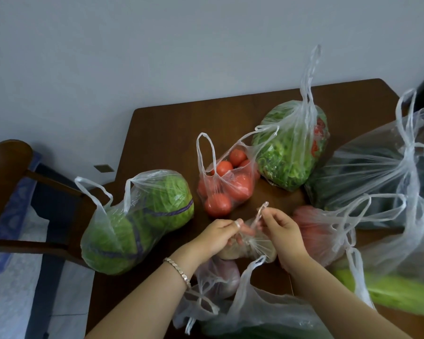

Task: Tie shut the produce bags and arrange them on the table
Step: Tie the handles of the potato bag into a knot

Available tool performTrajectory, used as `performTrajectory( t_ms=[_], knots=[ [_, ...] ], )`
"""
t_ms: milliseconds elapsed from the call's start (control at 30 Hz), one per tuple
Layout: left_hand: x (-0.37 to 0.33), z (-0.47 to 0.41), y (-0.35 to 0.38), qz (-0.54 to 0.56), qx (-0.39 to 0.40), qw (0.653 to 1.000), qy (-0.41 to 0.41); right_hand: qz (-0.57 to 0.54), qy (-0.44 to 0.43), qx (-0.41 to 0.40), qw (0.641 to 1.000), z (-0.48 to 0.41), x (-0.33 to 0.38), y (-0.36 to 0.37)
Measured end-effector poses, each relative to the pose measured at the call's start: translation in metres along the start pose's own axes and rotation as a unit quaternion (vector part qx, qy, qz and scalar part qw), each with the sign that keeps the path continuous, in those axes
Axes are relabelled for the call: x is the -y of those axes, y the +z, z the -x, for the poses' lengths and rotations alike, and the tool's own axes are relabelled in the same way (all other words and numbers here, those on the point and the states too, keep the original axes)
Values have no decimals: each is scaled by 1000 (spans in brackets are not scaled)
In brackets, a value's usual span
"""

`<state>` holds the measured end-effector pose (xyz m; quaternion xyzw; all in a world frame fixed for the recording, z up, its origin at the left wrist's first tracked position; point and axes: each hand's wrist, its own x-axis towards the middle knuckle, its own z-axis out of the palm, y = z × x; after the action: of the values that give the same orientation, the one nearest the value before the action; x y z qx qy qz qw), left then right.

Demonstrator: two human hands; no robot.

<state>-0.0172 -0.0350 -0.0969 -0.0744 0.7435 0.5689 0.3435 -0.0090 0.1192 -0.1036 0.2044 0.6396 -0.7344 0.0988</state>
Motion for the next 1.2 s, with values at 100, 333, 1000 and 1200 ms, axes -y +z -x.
performTrajectory(
  t_ms=[100,333,1000,1200],
  knots=[
    [6,0,1,51,-29,998,-4,72,26,21,997,9,-20,-1],
    [10,0,3,96,-48,994,10,104,-23,41,993,17,-30,11],
    [-26,-21,13,-54,-54,997,33,138,34,78,987,7,-31,9],
    [8,-10,21,-332,-53,937,92,13,108,29,994,6,-30,4]
  ],
)
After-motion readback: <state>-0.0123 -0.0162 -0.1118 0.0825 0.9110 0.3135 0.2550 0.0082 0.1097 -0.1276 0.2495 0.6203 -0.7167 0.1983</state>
